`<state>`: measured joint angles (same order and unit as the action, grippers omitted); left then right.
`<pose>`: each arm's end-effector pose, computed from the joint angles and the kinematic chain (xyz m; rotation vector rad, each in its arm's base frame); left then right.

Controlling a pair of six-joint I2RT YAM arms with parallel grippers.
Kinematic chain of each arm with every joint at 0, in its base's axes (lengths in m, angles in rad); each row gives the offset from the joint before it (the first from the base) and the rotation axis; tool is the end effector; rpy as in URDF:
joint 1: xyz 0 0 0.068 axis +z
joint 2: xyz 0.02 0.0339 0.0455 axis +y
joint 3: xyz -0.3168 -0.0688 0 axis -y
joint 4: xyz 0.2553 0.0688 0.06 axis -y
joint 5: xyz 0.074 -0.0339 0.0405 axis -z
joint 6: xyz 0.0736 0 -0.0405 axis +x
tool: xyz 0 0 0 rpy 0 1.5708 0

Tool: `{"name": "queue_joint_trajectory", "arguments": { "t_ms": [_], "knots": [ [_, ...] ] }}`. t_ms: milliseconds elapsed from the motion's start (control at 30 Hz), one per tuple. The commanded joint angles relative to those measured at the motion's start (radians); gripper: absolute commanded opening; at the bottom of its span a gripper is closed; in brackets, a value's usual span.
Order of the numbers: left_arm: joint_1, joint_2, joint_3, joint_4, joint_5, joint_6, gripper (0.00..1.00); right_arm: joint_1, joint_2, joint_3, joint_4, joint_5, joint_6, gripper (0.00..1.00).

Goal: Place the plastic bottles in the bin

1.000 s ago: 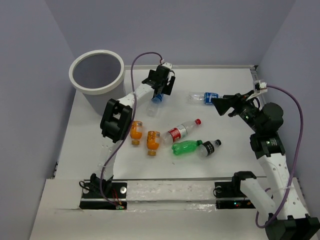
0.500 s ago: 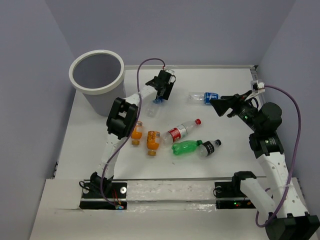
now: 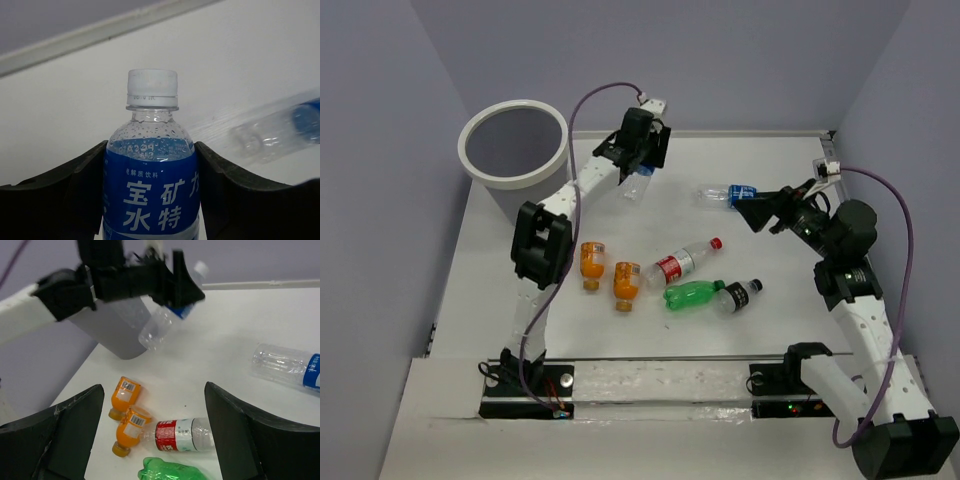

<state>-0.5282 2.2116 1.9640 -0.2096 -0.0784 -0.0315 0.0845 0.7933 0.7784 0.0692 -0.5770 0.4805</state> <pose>0.5245 -0.2994 0.2980 0.4524 1.9864 -0.2734 0.1854 0.0560 0.4028 -0.1679 1.5836 0.8804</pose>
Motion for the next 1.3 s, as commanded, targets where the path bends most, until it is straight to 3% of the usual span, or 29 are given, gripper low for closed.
{"name": "queue_joint_trajectory", "arguments": {
  "t_ms": [0,200,400,567,800,933,967,1033,1067,1133,1267],
  "knots": [
    [0.002,-0.335,0.110,0.171,0.037,-0.047,0.20,0.012,0.017,-0.011,0.080,-0.058,0.018,0.86],
    [0.049,-0.582,0.038,0.278,-0.122,-0.004,0.20,0.012,0.027,-0.018,0.093,-0.069,0.020,0.86],
    [0.255,-0.697,-0.158,0.446,-0.268,-0.045,0.16,0.031,0.024,-0.025,0.125,-0.112,0.027,0.86],
    [0.384,-0.699,-0.252,0.538,-0.297,-0.039,0.16,0.040,0.026,-0.028,0.136,-0.116,0.026,0.86],
    [0.474,-0.613,-0.267,0.585,-0.310,-0.025,0.17,0.049,0.035,-0.028,0.139,-0.119,0.027,0.86],
    [0.479,-0.612,-0.347,0.628,-0.319,-0.002,0.30,0.049,0.046,-0.030,0.136,-0.103,0.027,0.87],
    [0.479,-0.615,-0.385,0.654,-0.327,0.001,0.41,0.049,0.053,-0.027,0.132,-0.101,0.027,0.89],
    [0.481,-0.616,-0.415,0.668,-0.336,-0.005,0.54,0.049,0.079,-0.021,0.127,-0.100,0.026,0.89],
    [0.481,-0.618,-0.434,0.673,-0.337,-0.008,0.72,0.049,0.087,-0.021,0.123,-0.095,0.024,0.89],
    [0.481,-0.627,-0.453,0.679,-0.331,-0.015,0.94,0.049,0.110,-0.015,0.115,-0.087,0.015,0.89],
    [0.481,-0.667,-0.432,0.665,-0.252,-0.045,0.99,0.049,0.180,-0.008,0.129,-0.072,0.001,0.90]
  ]
}}
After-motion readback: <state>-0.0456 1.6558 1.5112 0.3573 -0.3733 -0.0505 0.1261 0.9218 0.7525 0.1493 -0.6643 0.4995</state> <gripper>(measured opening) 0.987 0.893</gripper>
